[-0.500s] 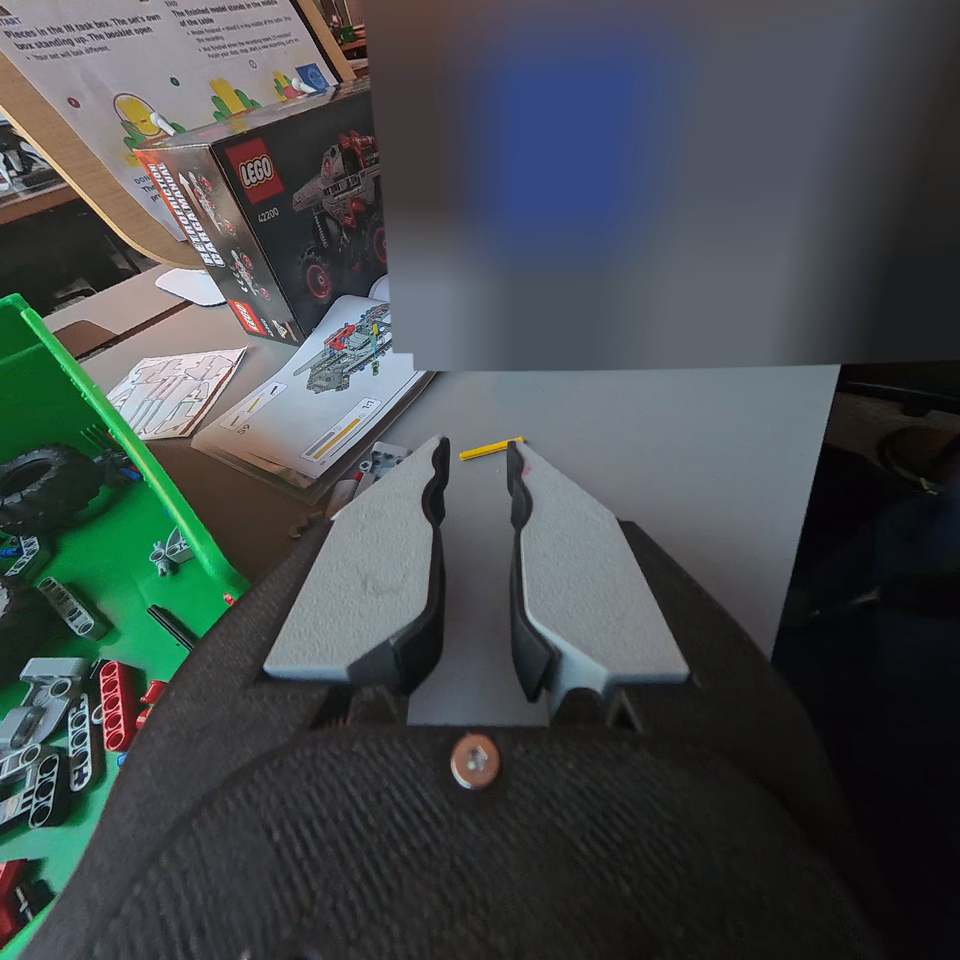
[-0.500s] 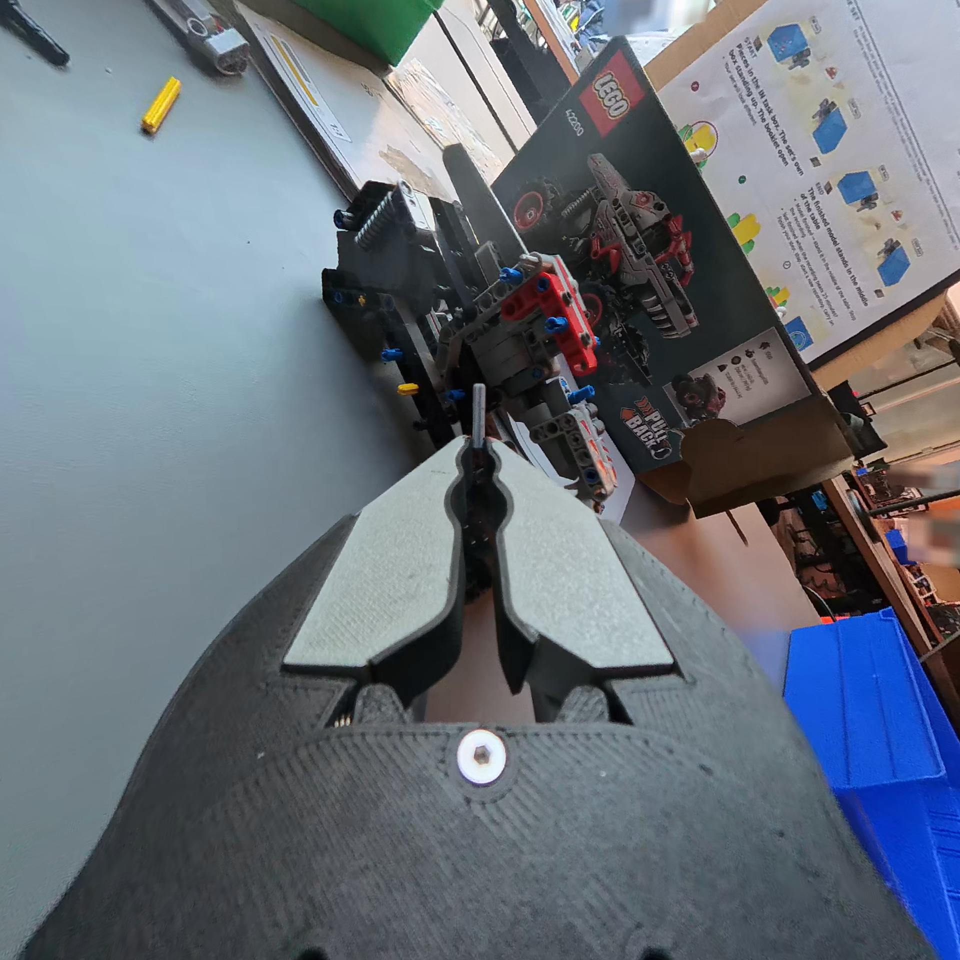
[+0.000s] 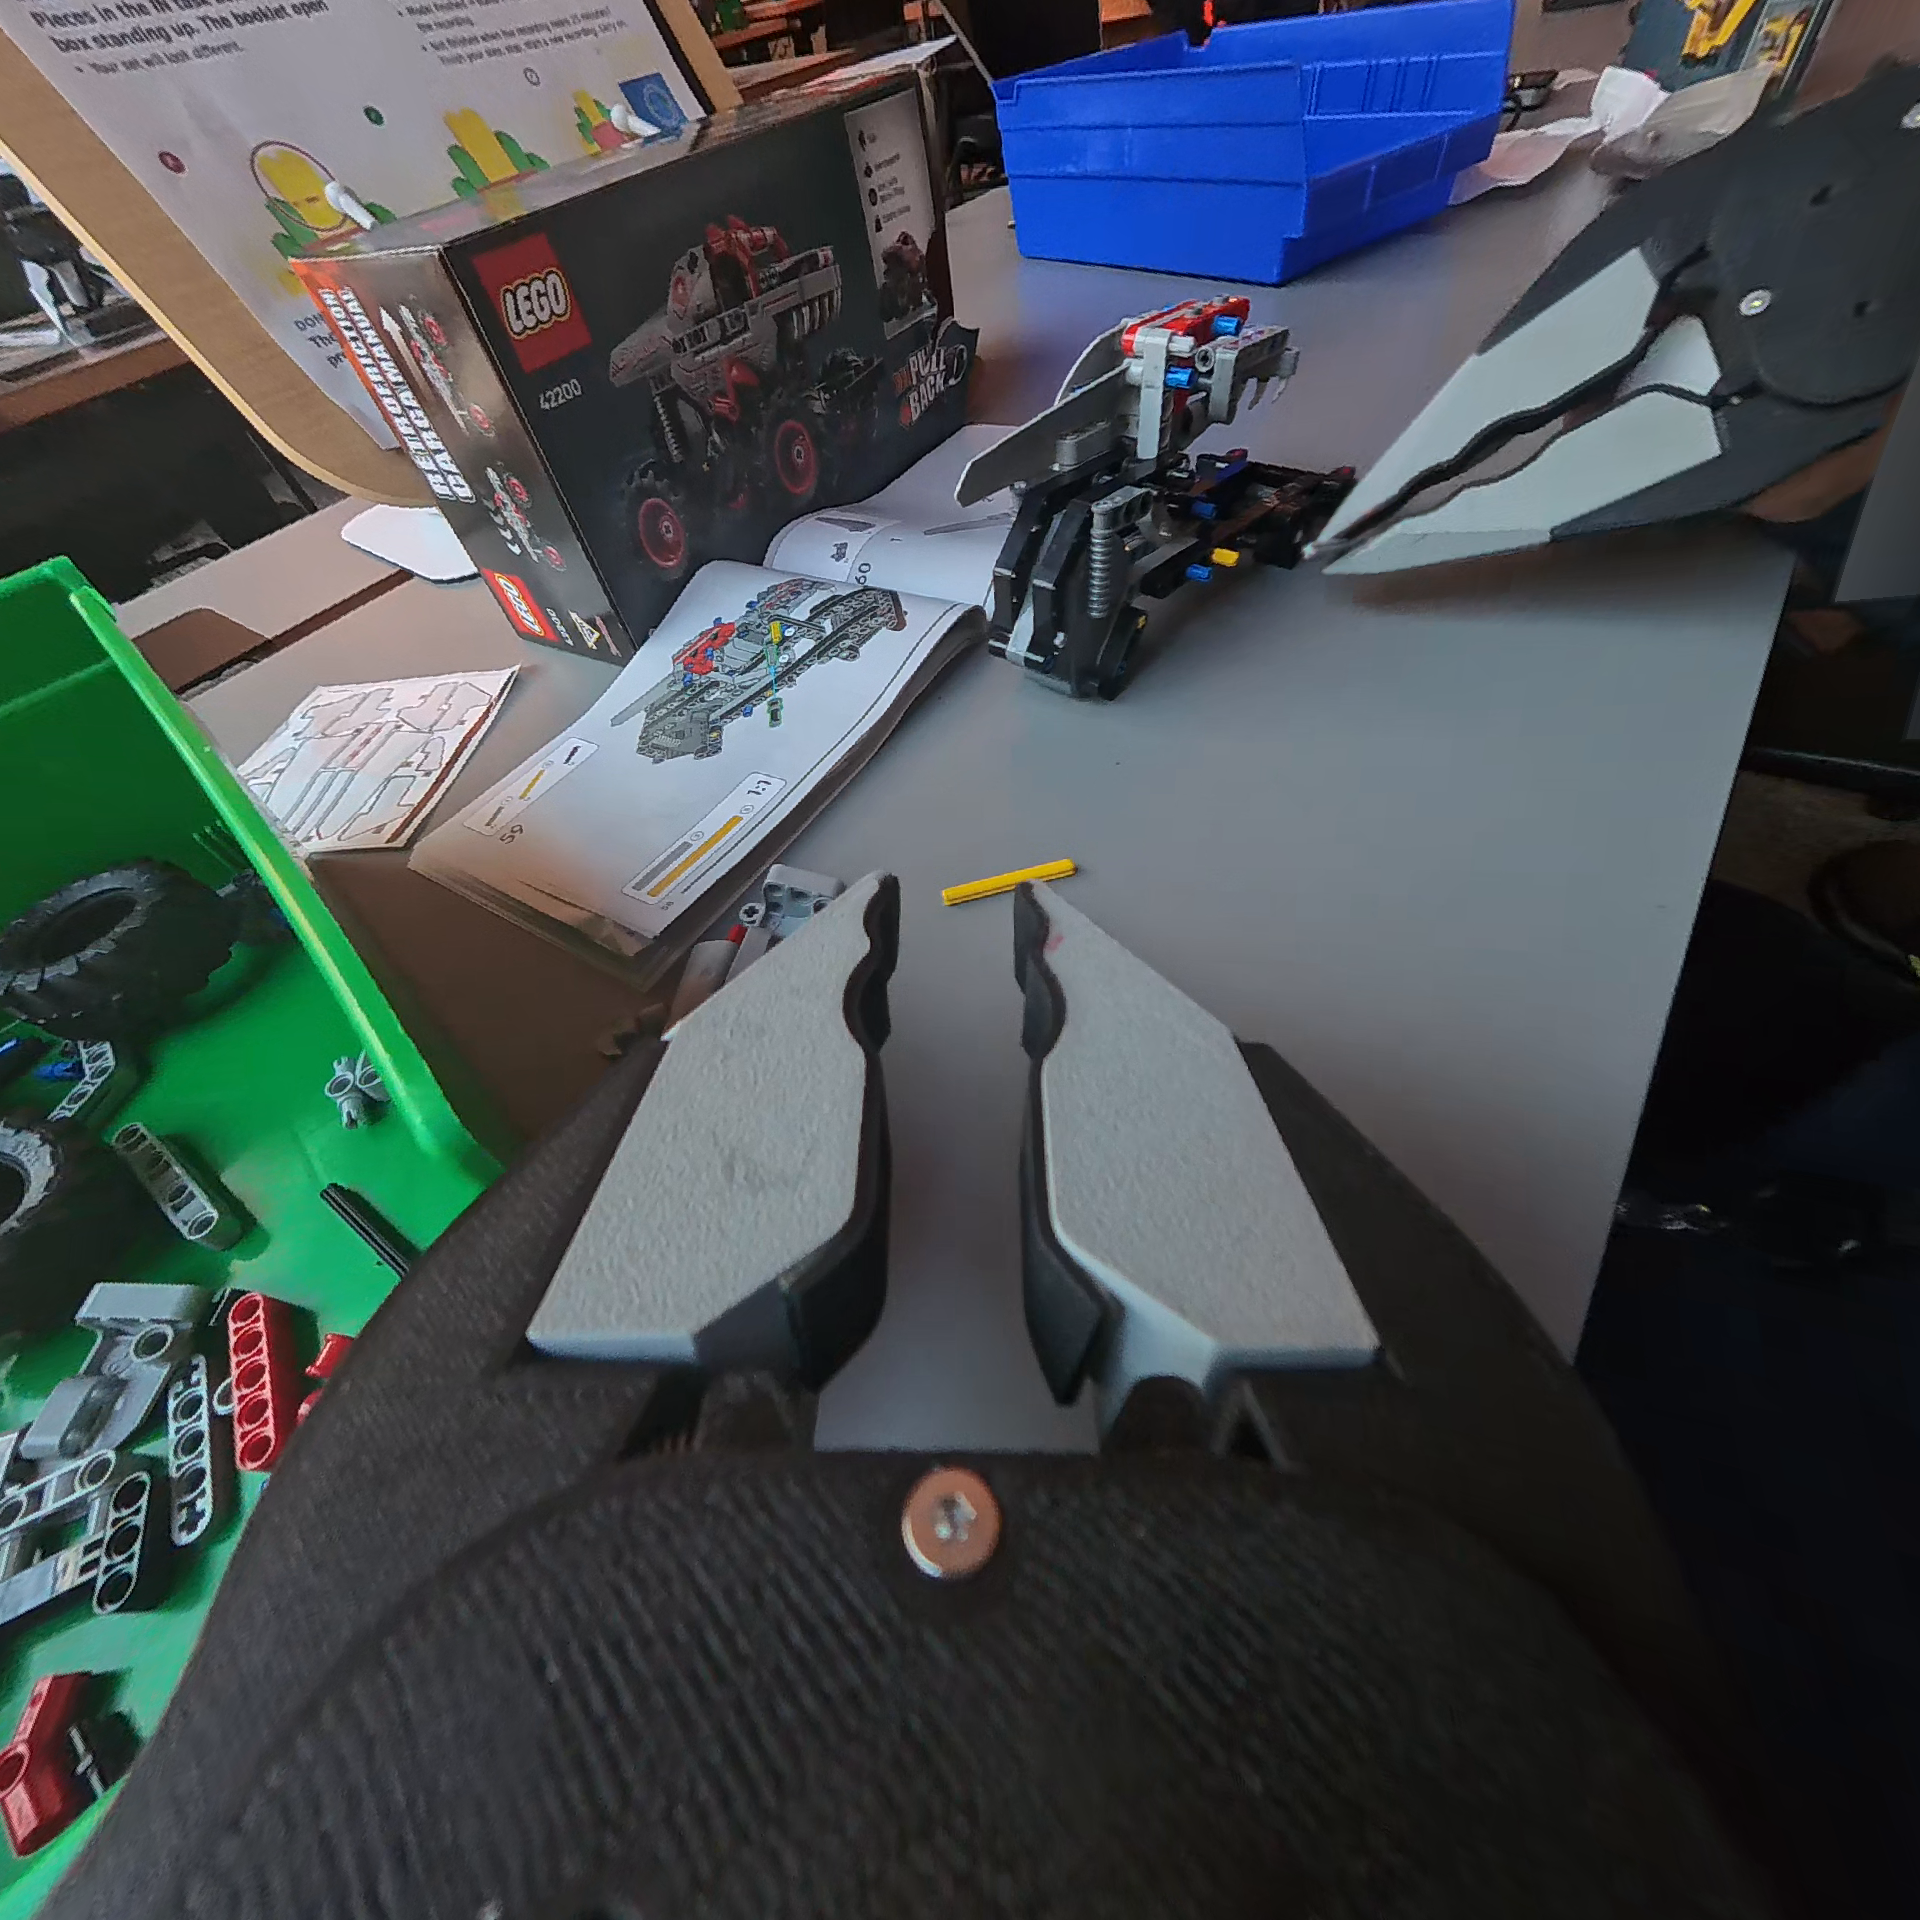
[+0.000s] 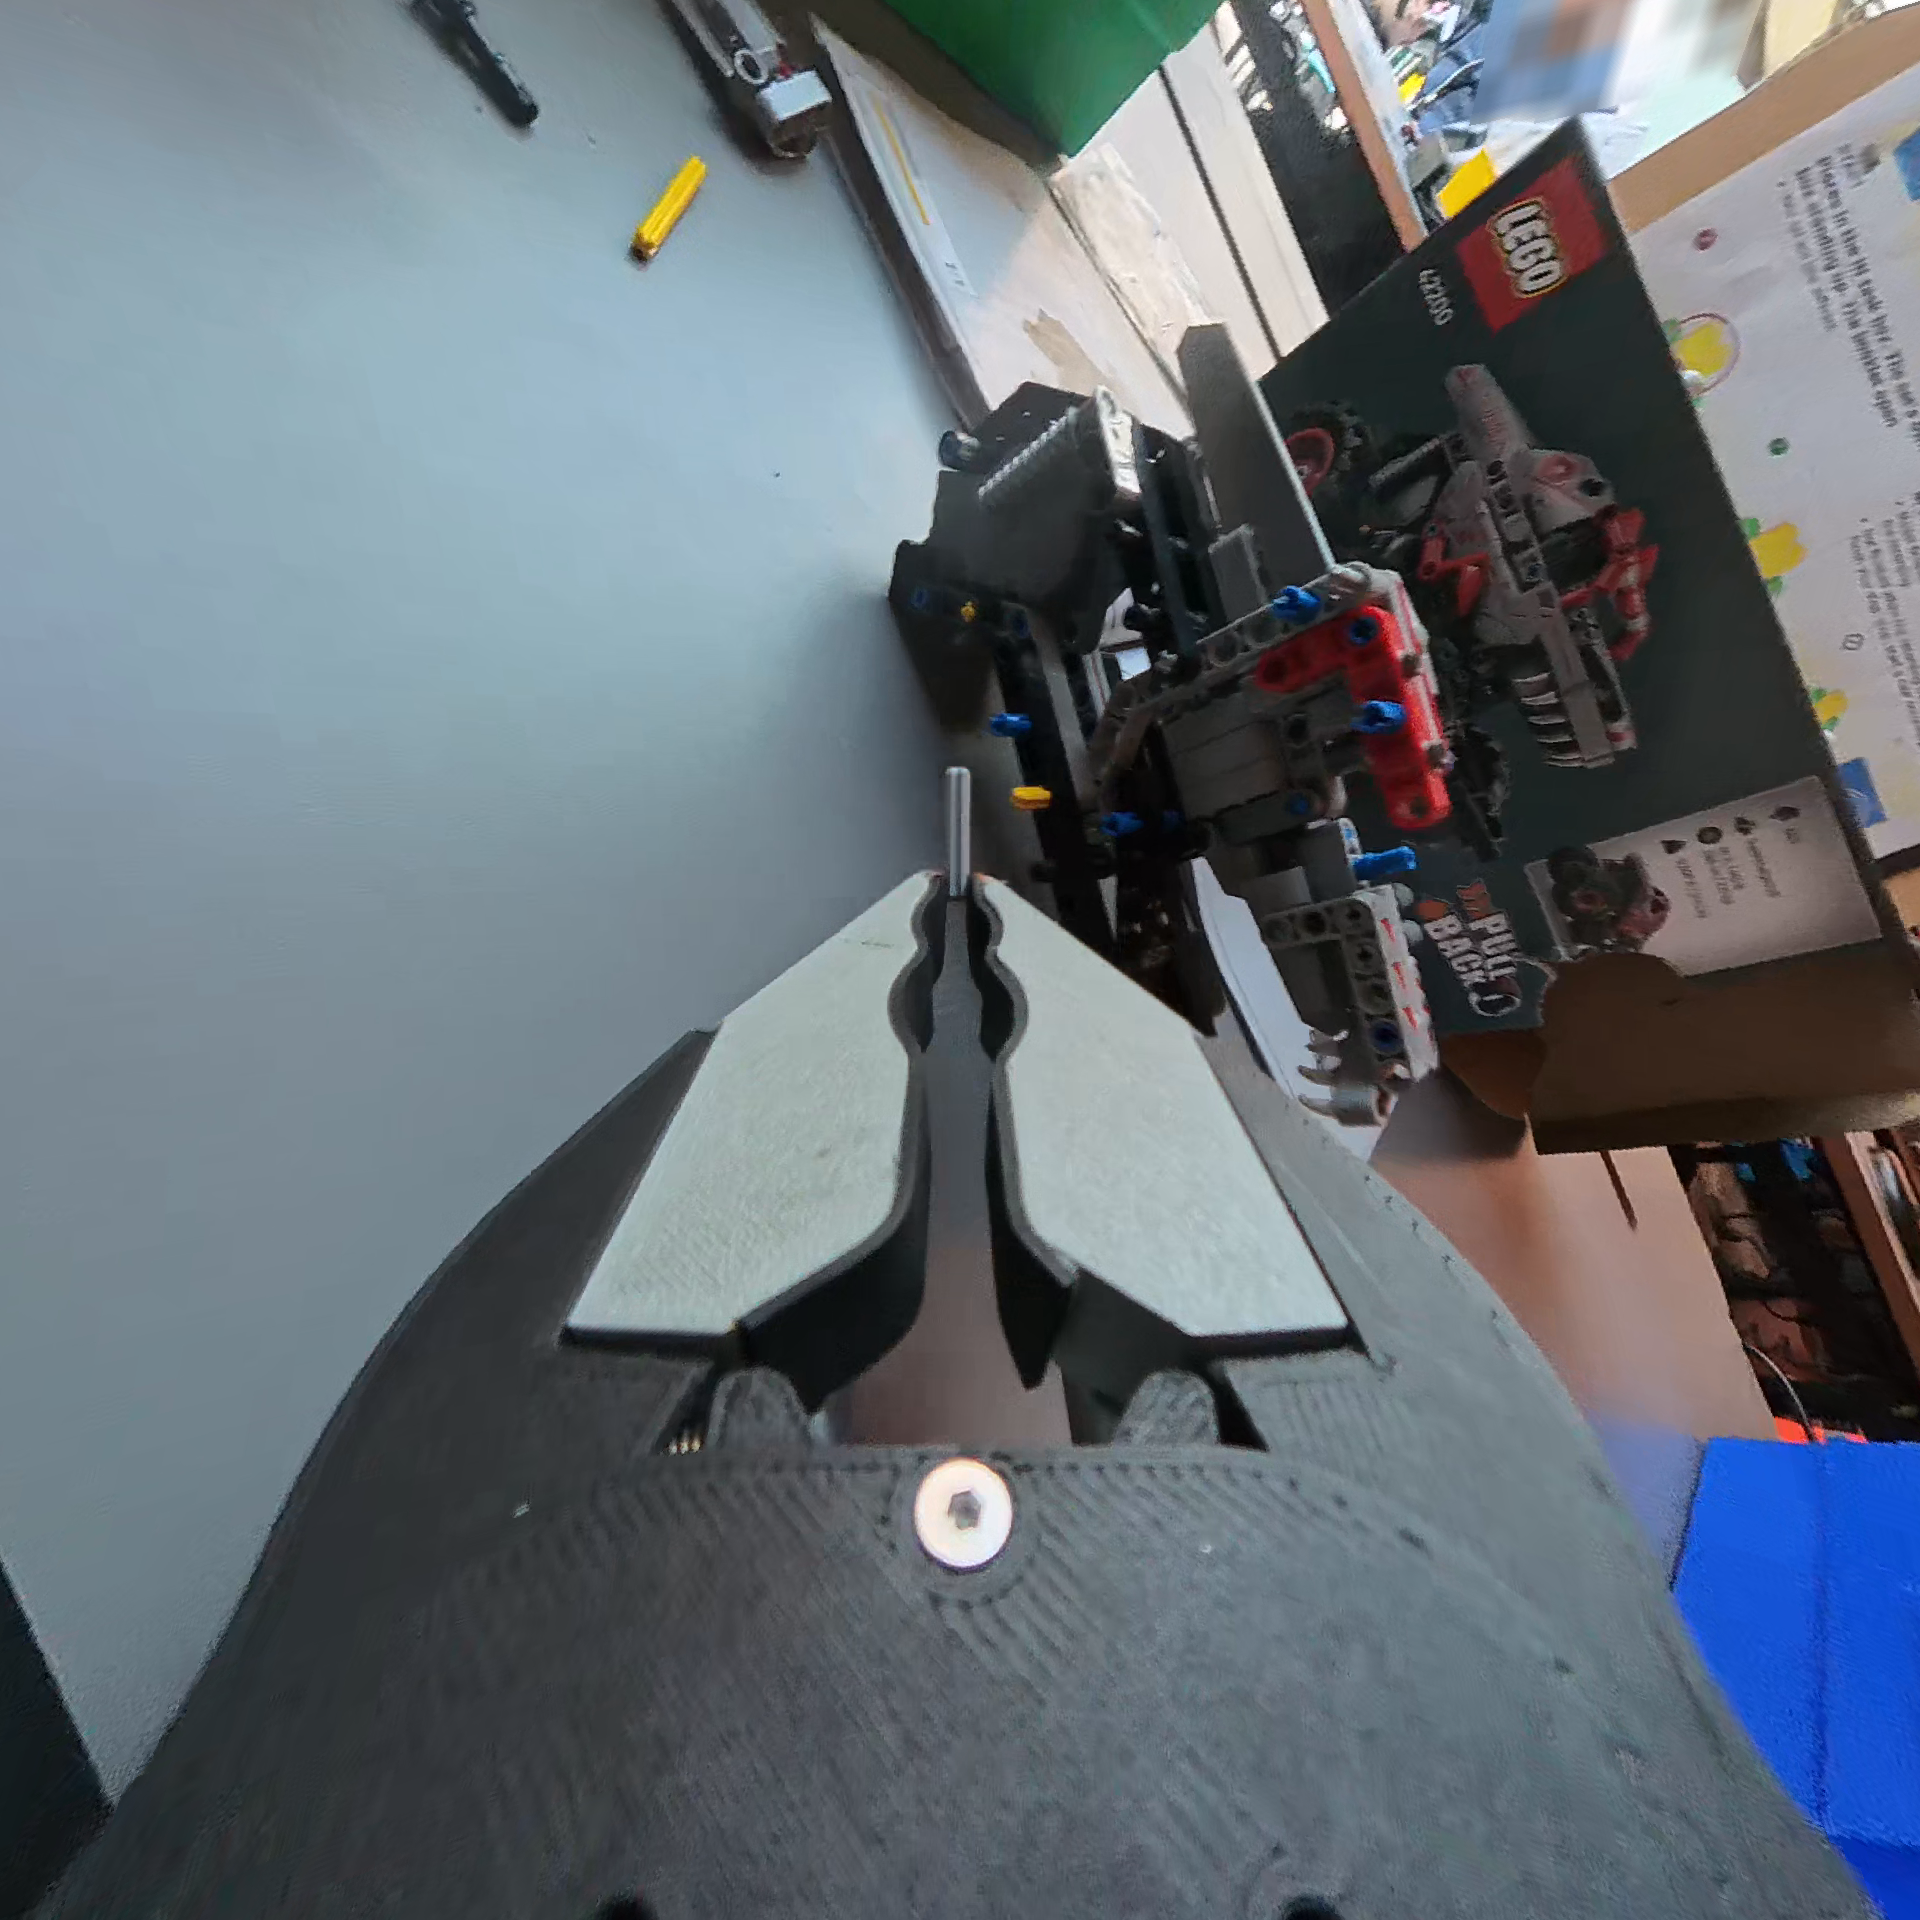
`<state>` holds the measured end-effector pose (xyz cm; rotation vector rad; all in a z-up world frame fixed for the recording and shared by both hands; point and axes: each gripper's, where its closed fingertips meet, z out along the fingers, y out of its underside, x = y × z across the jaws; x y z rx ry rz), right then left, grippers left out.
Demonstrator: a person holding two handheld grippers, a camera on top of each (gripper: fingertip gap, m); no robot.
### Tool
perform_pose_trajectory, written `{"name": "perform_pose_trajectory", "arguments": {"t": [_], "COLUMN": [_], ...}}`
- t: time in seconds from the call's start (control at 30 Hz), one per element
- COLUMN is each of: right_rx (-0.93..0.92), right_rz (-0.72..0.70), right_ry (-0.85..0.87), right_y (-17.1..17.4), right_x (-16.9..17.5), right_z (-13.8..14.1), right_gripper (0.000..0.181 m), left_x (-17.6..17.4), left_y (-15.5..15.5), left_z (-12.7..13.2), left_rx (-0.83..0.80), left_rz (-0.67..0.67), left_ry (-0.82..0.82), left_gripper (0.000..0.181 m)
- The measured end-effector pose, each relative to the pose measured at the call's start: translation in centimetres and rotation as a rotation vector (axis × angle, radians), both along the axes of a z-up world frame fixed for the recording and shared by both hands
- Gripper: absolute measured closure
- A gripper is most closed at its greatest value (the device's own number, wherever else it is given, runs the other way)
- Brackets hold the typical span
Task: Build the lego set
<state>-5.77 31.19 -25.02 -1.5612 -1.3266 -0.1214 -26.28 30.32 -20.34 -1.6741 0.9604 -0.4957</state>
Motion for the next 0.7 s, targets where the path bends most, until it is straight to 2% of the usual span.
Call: {"name": "perform_pose_trajectory", "arguments": {"t": [0.17, 0.3, 0.43, 0.6, 0.7], "right_rx": [-0.081, -0.124, -0.218, -0.337, -0.394], "right_rz": [0.064, 0.114, 0.192, 0.22, 0.234], "right_ry": [-0.054, -0.042, 0.016, 0.108, 0.064], "right_y": [-0.7, -0.9, -1.8, -1.7, -1.9], "right_x": [-0.7, -2.0, -4.9, -8.2, -8.9], "right_z": [-1.5, -1.7, -1.3, -0.6, -1.6], "right_gripper": [0.18, 0.18, 0.18, 0.18, 0.18], "left_x": [0.0, 0.1, 0.1, 0.2, 0.2], "left_y": [0.1, 0.1, 0.2, 0.2, 0.2], "left_z": [-0.2, -0.3, -0.2, -0.6, -0.6], "left_rx": [-0.006, -0.011, 0.002, 0.005, 0.003], "left_rz": [0.005, 0.001, 0.011, 0.014, 0.013], "left_ry": [0.009, 0.014, 0.023, 0.054, 0.048], "left_gripper": [0.162, 0.162, 0.162, 0.161, 0.161]}}
